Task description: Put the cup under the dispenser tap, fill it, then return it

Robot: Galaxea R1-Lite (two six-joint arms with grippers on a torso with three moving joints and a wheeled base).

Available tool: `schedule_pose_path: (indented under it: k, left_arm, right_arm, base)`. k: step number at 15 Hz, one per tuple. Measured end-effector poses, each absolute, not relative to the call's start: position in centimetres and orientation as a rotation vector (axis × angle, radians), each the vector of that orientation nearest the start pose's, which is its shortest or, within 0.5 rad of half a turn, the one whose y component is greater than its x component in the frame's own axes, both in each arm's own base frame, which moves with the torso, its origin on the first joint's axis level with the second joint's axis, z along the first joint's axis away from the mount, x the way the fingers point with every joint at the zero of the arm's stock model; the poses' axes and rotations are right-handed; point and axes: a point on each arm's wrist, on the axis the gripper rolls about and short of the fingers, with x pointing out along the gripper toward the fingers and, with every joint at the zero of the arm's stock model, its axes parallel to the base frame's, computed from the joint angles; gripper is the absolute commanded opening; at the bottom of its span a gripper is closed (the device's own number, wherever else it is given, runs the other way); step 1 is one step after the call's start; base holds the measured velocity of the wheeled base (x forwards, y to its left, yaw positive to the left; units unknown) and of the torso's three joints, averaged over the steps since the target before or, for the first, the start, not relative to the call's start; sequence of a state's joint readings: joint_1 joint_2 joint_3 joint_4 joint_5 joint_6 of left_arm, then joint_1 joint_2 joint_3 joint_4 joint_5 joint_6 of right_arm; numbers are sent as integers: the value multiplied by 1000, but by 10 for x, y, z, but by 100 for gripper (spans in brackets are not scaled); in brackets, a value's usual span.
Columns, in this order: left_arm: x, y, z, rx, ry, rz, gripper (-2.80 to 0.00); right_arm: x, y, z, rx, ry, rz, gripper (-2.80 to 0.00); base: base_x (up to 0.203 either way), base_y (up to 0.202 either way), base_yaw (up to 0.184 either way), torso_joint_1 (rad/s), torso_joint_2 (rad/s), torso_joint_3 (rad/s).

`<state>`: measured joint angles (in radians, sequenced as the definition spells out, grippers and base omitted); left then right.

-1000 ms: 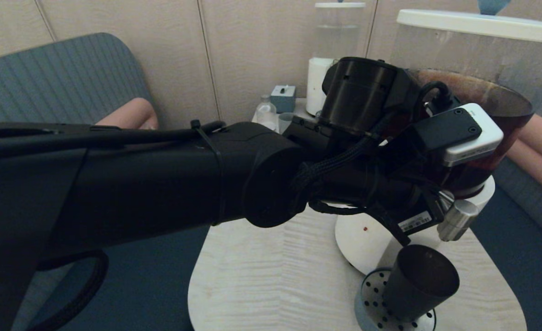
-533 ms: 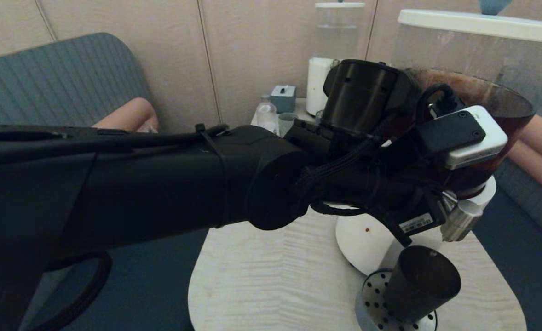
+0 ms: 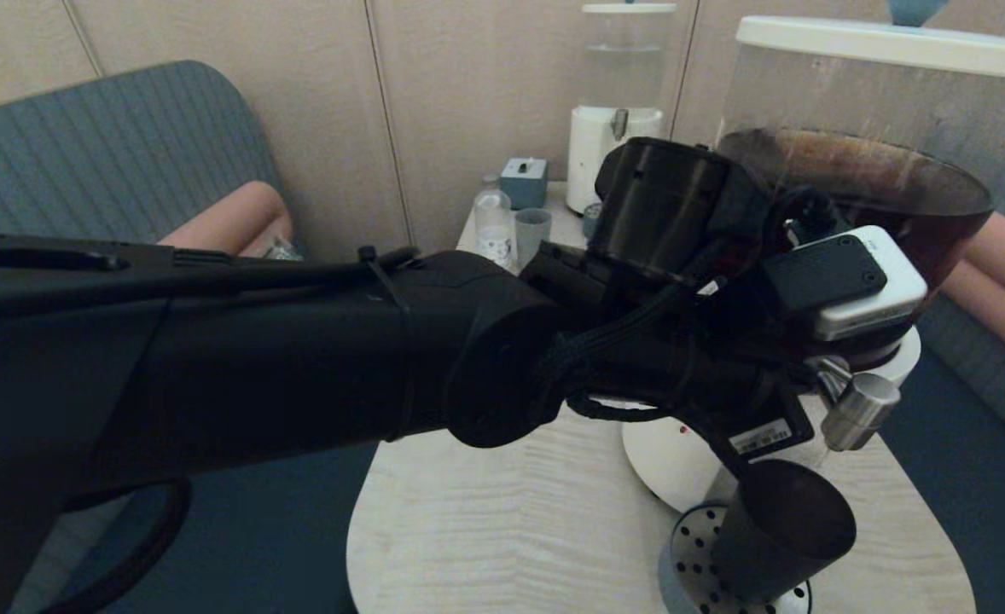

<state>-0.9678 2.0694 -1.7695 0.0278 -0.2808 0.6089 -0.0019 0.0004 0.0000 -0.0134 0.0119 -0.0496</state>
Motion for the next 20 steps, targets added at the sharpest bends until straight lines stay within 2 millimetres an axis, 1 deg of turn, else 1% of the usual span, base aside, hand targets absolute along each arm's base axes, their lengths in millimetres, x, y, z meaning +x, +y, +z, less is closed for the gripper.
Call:
schedule_pose_path:
  k: [6, 10, 14, 20]
  left_arm:
    - [225, -337, 255, 646, -35, -1306, -280]
    - [219, -328, 264, 641, -50, -1301, -280]
    - [218, -328, 267, 634, -58, -1297, -280]
    - [223, -335, 264, 632, -56, -1298, -280]
  right_arm:
    - [-23, 0, 77, -50, -13, 9, -280]
    - [-23, 0, 77, -50, -13, 10, -280]
    - [-23, 0, 77, -50, -13, 9, -280]
    - [-23, 0, 77, -50, -13, 10, -280]
  base:
    - [0, 0, 0, 0, 0, 0]
    - [0, 0, 0, 0, 0, 0]
    - [0, 0, 0, 0, 0, 0]
    - [0, 0, 0, 0, 0, 0]
